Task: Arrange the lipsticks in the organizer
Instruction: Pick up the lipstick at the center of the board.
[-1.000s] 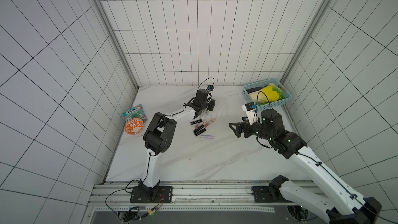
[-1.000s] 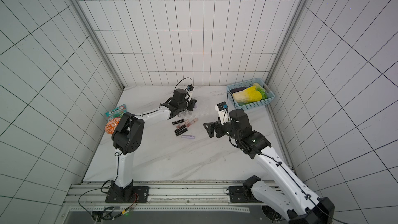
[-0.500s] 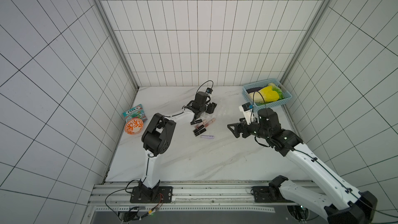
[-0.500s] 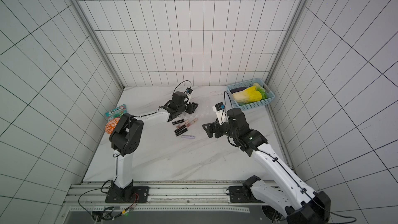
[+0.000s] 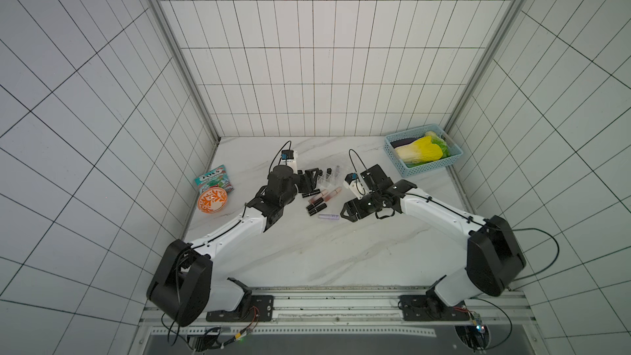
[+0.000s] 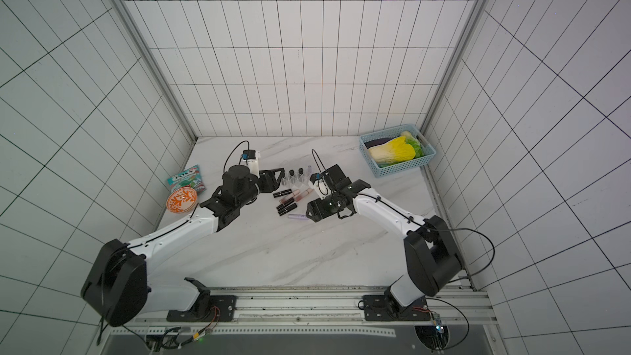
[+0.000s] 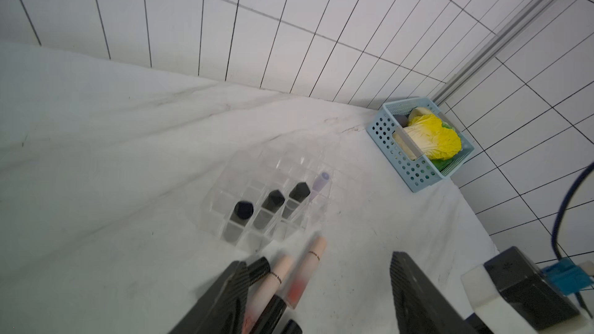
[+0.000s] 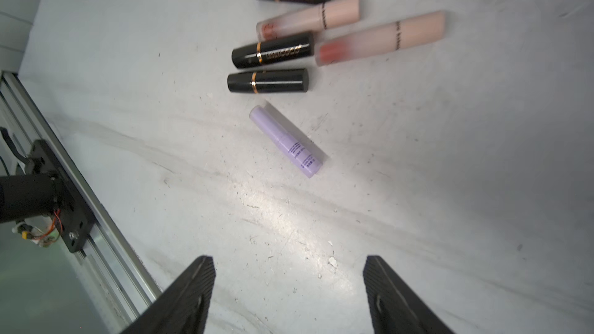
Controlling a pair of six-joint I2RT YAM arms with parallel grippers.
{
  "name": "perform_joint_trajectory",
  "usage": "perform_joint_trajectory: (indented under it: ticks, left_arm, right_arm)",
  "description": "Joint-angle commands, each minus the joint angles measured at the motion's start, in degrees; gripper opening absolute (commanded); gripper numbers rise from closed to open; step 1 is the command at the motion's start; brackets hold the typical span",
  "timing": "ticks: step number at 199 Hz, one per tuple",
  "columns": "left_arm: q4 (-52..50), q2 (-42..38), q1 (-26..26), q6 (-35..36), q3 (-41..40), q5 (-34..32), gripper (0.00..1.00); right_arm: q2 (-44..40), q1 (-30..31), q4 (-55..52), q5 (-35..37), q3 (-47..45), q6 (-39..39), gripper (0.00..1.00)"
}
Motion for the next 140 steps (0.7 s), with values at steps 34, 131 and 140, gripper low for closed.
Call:
perform_joint_trajectory:
  ticks: [34,131,140]
  left_arm:
    - [2.79,-9.27,4.32,-8.71,-7.97,4.17,0.66]
    - [2.65,-12.00,8.46,-8.89,-9.19,7.66,0.65]
    - [2.64,-12.02,8.58,-8.89,-9.20,7.85,0.65]
  right_arm:
    - [8.89,5.57,-2.93,5.49,8.23,-4.11,0.75]
    - [22.56,7.84,-6.78,12.97,17.43,-10.89,0.73]
    - [23.24,7.80,-6.95,12.80,17.73,-10.88,0.72]
